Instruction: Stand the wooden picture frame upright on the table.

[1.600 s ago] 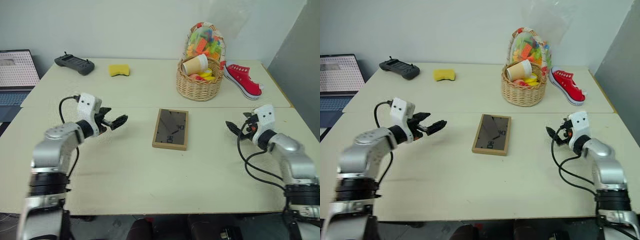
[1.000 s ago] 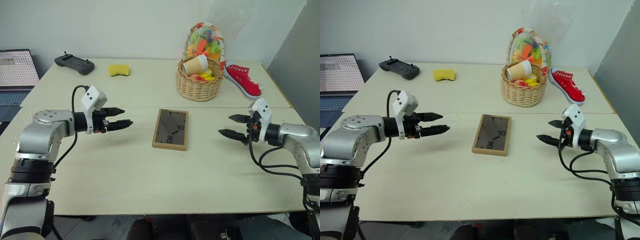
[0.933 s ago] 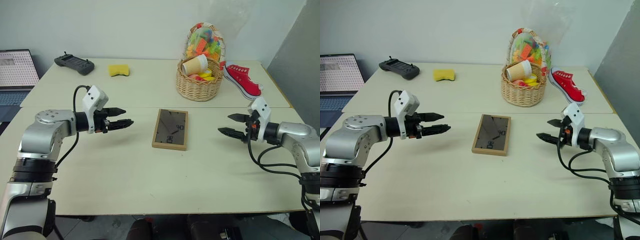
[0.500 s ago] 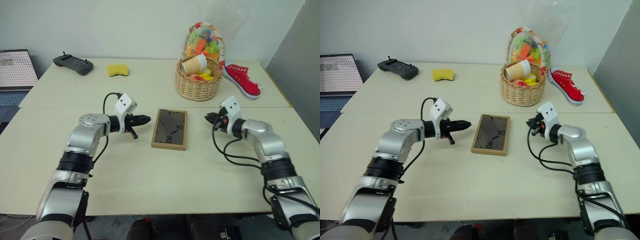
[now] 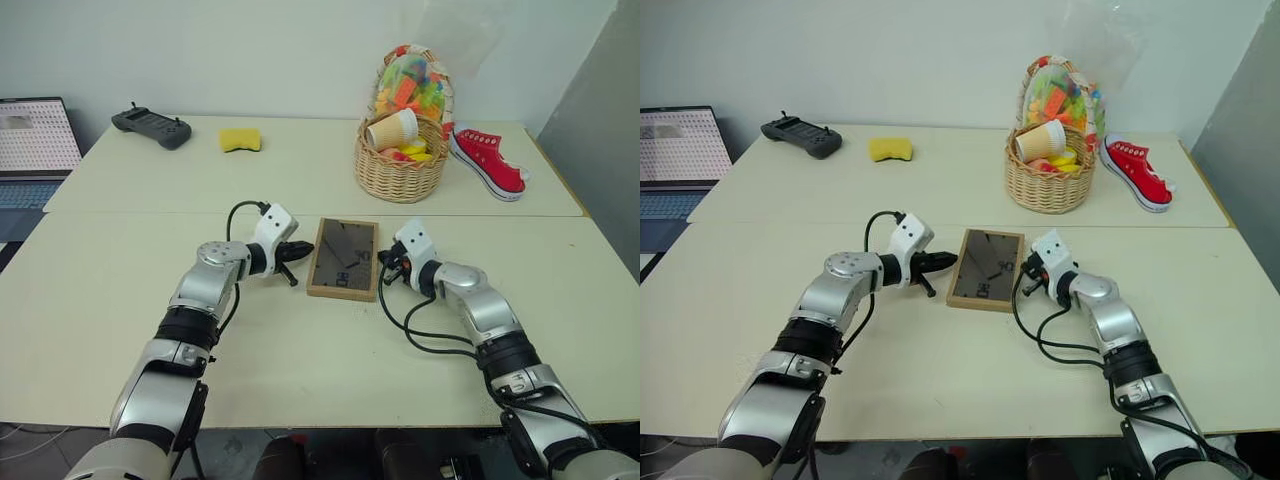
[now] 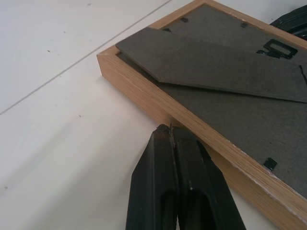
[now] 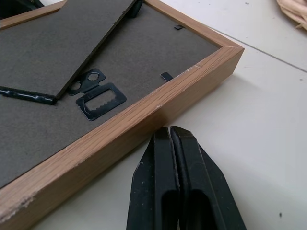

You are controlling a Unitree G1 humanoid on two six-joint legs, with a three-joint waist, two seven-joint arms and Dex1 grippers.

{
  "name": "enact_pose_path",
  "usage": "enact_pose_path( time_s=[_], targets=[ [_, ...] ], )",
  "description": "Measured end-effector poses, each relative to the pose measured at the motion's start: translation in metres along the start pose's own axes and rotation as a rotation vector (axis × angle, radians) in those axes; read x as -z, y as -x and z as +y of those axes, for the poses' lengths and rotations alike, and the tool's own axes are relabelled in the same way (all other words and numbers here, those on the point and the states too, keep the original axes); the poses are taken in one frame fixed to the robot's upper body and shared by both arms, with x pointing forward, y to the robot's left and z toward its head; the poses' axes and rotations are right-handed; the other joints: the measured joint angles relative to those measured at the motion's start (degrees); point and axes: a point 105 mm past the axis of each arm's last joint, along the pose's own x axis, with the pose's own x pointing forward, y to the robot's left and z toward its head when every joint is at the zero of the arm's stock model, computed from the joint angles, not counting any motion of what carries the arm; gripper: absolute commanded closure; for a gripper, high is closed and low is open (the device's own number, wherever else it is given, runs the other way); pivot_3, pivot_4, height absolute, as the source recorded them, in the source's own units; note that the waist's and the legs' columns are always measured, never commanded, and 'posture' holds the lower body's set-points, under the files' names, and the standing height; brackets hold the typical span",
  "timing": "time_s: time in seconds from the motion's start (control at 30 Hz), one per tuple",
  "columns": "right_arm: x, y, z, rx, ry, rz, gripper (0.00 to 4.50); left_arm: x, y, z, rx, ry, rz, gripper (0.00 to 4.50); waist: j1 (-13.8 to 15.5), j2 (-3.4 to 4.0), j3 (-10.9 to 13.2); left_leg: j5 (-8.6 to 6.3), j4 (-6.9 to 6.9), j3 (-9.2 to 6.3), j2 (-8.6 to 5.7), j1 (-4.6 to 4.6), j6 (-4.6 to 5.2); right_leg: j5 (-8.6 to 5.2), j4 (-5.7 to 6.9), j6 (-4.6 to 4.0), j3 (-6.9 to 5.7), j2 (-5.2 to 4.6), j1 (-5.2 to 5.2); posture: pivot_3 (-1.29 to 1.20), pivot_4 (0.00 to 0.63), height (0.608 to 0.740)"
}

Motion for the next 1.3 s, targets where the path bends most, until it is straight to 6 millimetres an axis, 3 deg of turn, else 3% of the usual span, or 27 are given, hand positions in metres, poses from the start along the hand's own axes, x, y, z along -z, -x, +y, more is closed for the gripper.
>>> enact_pose_path(
  time_s=[0.2, 0.33, 0.4, 0.63, 0.8, 0.97, 1.03, 1.3],
  targets=[
    [0.002, 0.016, 0.028, -0.162, -0.121, 0.012, 4.44, 0.012, 0.023, -0.015, 0.071, -0.015, 0.081, 4.50, -0.1, 0.01, 0.0, 0.00, -0.04, -0.13, 0.03, 0.01, 0.00, -0.01, 0.02, -0.02, -0.09, 0.01, 0.00, 0.00, 0.150, 0.740],
    [-0.003, 0.024, 0.063, -0.344, -0.076, 0.024, 4.44, 0.015, 0.029, -0.050, 0.221, -0.010, 0.103, 4.50, -0.1, 0.01, 0.0, 0.00, -0.03, -0.22, 0.00, 0.00, 0.00, -0.03, -0.01, -0.04, -0.16, 0.04, 0.05, 0.00, 0.150, 0.740],
    [-0.003, 0.029, 0.070, -0.385, -0.052, 0.036, 4.44, 0.015, 0.037, -0.057, 0.247, -0.022, 0.122, 4.50, -0.1, 0.01, 0.0, 0.00, 0.01, -0.24, -0.02, -0.01, 0.00, -0.03, -0.01, -0.04, -0.18, 0.06, 0.07, 0.00, 0.150, 0.740],
    [0.017, 0.043, 0.056, -0.349, 0.054, 0.137, 4.44, 0.021, 0.067, -0.080, 0.317, -0.051, 0.192, 4.50, -0.1, 0.01, 0.0, 0.00, 0.01, -0.28, -0.06, 0.02, 0.01, -0.08, -0.04, -0.06, -0.23, 0.11, 0.14, 0.00, 0.150, 0.740],
    [0.019, 0.053, 0.017, -0.242, 0.154, 0.185, 4.44, 0.030, 0.088, -0.081, 0.317, -0.032, 0.247, 4.50, 0.3, 0.01, 0.0, 0.00, 0.04, -0.28, -0.09, 0.04, 0.01, -0.09, -0.07, -0.06, -0.25, 0.09, 0.19, 0.00, 0.150, 0.740],
    [0.024, 0.072, -0.021, -0.138, 0.190, 0.252, 4.44, 0.034, 0.085, -0.071, 0.264, -0.028, 0.244, 4.50, 1.1, 0.00, 0.0, -0.01, 0.10, -0.25, -0.13, 0.03, 0.02, -0.09, -0.09, -0.06, -0.25, 0.07, 0.21, 0.00, 0.150, 0.740],
    [0.023, 0.070, -0.022, -0.134, 0.178, 0.246, 4.44, 0.033, 0.080, -0.068, 0.243, -0.021, 0.224, 4.50, 1.0, 0.00, 0.0, -0.01, 0.10, -0.25, -0.15, 0.03, 0.02, -0.09, -0.08, -0.07, -0.24, 0.10, 0.21, 0.00, 0.150, 0.740],
    [0.010, 0.039, -0.002, -0.169, 0.098, 0.162, 4.44, 0.025, 0.075, -0.091, 0.331, -0.002, 0.194, 4.50, -0.6, 0.01, 0.0, 0.00, -0.02, -0.25, -0.03, 0.11, 0.01, -0.14, 0.04, -0.18, -0.19, 0.14, 0.15, 0.00, 0.150, 0.740]
  ],
)
